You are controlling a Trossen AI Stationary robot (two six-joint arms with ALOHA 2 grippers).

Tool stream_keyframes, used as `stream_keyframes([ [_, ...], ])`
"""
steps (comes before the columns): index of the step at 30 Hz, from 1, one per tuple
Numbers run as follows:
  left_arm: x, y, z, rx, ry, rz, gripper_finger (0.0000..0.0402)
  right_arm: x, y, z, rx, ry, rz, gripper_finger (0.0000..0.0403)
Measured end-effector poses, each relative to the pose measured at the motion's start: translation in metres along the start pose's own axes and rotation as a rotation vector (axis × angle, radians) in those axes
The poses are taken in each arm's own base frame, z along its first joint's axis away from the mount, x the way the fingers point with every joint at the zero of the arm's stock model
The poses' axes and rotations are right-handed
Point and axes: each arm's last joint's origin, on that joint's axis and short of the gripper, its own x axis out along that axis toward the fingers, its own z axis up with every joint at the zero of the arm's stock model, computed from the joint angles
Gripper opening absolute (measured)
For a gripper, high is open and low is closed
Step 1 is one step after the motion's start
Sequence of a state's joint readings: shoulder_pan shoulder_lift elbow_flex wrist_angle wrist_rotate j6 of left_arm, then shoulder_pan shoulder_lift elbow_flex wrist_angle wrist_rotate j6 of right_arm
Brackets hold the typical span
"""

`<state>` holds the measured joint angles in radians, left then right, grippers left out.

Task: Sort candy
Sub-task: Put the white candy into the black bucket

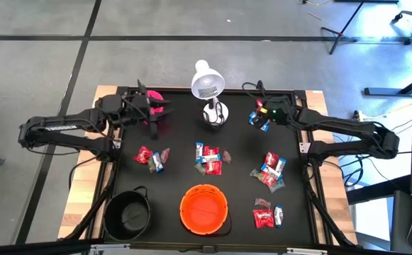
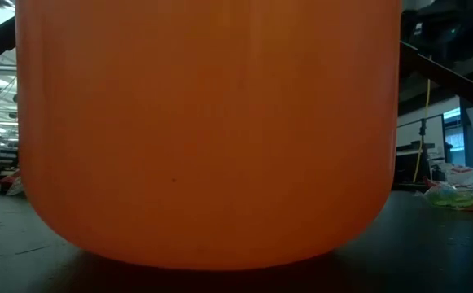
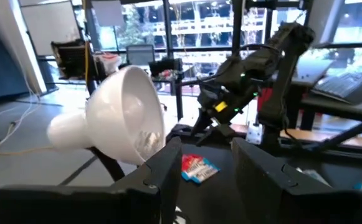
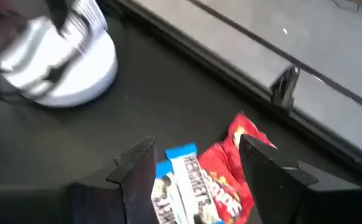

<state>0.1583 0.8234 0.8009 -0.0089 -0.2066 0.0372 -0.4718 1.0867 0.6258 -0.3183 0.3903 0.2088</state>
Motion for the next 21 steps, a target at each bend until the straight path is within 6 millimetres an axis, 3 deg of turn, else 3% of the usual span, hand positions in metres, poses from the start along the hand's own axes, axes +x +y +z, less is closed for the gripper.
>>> stream_keyframes([
  [15,0.010,-0.007,-0.006,0.007,0.036,-0.017,0.0131,0.048,0.013,-0.031,-0.027,0.235,-0.078,0.0225],
  [21,0.010,-0.007,-0.007,0.008,0.037,-0.009,0.0131,0.057,0.013,-0.036,-0.055,0.269,-0.135,0.0225],
])
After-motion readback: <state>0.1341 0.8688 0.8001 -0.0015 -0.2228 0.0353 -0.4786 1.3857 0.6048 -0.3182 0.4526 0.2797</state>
